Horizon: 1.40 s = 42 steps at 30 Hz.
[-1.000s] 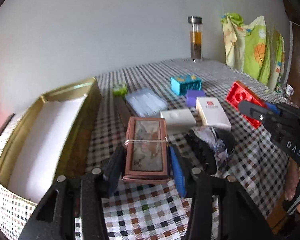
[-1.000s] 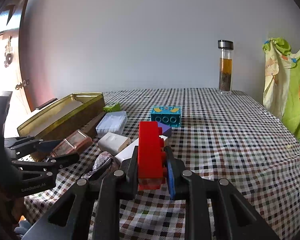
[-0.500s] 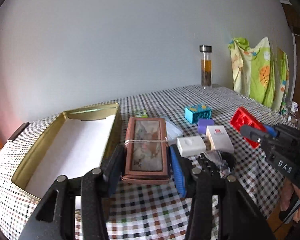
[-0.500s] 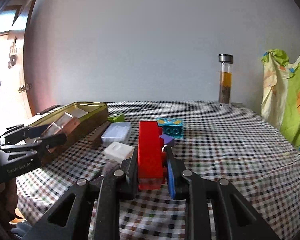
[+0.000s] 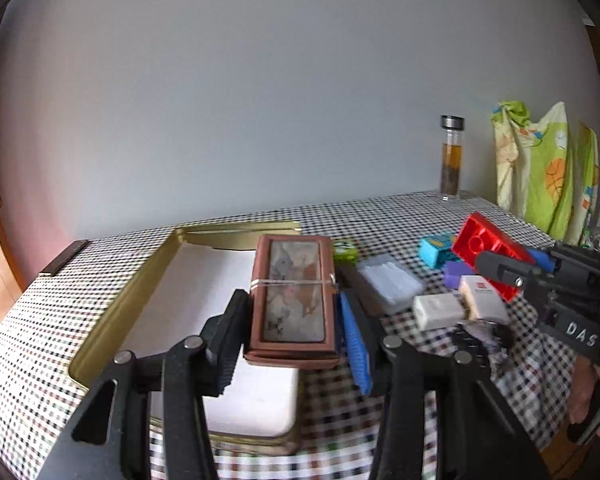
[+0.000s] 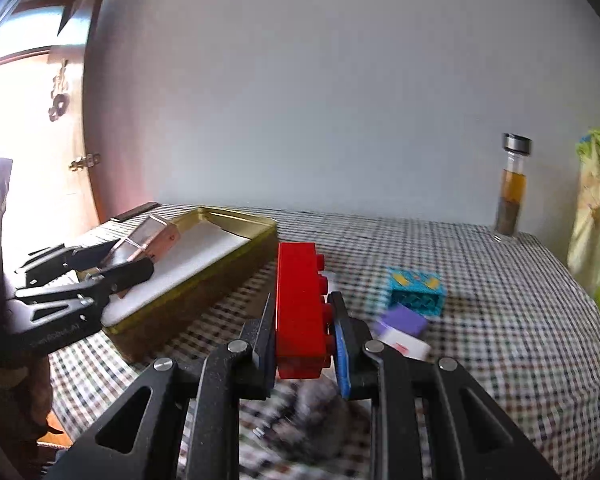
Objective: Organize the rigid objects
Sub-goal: 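Carry the red brick and photo card over the gold tray with both tools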
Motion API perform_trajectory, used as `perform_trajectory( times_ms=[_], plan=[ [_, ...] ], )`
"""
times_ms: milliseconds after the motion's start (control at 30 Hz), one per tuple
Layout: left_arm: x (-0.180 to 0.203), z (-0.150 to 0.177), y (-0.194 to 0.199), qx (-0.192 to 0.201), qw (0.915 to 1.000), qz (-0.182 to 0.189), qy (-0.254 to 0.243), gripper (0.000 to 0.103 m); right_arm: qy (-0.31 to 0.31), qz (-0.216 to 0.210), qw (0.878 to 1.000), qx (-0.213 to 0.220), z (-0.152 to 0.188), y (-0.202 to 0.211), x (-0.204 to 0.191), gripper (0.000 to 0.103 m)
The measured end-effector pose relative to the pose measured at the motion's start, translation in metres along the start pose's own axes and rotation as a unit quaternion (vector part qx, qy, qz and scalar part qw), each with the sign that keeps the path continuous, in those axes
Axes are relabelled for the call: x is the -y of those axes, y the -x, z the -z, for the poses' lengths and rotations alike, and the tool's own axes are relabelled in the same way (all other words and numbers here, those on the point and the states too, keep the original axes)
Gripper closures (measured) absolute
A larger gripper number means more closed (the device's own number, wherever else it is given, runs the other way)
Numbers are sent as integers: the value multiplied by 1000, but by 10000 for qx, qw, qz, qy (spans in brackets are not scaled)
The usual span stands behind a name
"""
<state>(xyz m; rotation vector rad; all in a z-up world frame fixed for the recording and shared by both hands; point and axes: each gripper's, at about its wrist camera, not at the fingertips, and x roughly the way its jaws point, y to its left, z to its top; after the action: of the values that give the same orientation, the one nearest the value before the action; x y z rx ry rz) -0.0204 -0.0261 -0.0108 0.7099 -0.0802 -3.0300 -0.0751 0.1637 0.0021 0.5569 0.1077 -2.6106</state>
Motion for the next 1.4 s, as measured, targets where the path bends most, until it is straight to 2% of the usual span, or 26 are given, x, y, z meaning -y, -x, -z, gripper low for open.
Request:
perform_trajectory(
  times_ms=[300,667,967,1400],
  plan=[
    [-32,-3,-11,-97,9995,-302,46,58,359,-366,9986,-146,-31,-35,-44,78],
    [-63,-2,-30,-333,9981,-495,159,58,584,-683,9951,-412,-52,-80,-79,78],
    [-82,-3,-43,-498,9965,-662,111,58,746,-774,9920,-667,-57,-115,-103,78],
    [-102,-9,-64,-777,9944,-703,132,58,917,-759,9881,-974,-55,-151,-118,78]
  ],
)
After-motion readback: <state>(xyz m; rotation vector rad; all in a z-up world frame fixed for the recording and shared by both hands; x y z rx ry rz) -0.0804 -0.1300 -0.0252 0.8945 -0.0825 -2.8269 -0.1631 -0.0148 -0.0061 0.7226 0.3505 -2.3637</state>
